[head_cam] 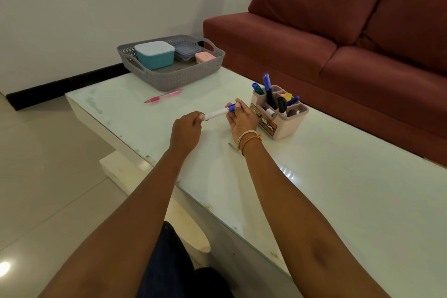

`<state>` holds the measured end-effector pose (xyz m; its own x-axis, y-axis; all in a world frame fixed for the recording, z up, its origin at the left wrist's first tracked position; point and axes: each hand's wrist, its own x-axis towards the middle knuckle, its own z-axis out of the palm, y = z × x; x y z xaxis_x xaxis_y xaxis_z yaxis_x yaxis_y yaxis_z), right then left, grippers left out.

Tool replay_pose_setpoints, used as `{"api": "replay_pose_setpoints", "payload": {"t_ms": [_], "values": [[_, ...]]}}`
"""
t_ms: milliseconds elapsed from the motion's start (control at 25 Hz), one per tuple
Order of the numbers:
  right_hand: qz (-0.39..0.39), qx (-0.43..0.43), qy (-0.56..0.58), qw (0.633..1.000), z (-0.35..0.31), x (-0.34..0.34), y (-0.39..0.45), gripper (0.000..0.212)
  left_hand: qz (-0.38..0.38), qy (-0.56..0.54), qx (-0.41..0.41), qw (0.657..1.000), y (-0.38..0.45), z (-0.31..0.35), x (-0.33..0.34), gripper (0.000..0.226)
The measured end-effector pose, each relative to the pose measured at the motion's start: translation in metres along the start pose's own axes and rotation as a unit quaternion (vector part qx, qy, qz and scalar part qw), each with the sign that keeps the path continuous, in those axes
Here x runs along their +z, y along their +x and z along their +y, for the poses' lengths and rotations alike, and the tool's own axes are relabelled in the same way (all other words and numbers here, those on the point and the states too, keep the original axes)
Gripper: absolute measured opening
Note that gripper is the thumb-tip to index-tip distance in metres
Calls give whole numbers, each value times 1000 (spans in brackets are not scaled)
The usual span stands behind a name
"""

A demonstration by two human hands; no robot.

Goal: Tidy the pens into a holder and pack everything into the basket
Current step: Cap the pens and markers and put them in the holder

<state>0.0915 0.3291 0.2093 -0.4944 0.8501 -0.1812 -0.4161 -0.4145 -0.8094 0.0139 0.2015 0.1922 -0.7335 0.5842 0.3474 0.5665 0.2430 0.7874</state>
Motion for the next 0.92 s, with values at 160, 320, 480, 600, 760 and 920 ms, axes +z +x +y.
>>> {"api": "replay_pose_setpoints", "payload": {"t_ms": [160,320,480,600,760,920], "values": [[0,3,14,1000,-3,-1,-4,34,-36,43,6,998,0,-1,1,30],[-2,24,57,998,-10,-5,-17,43,-86,48,21,995,-1,-1,1,28],[22,4,41,999,-13,-20,-34,46,-111,143,66,981,-7,2,3,30],[52,-29,34,998,-22,-34,-46,44,-113,214,126,962,-15,6,2,47],[59,-85,12,995,-48,-64,-62,28,-96,289,174,936,-22,7,4,64],[67,-170,39,982,-103,-80,-68,13,-88,344,176,918,-27,5,5,65]]}}
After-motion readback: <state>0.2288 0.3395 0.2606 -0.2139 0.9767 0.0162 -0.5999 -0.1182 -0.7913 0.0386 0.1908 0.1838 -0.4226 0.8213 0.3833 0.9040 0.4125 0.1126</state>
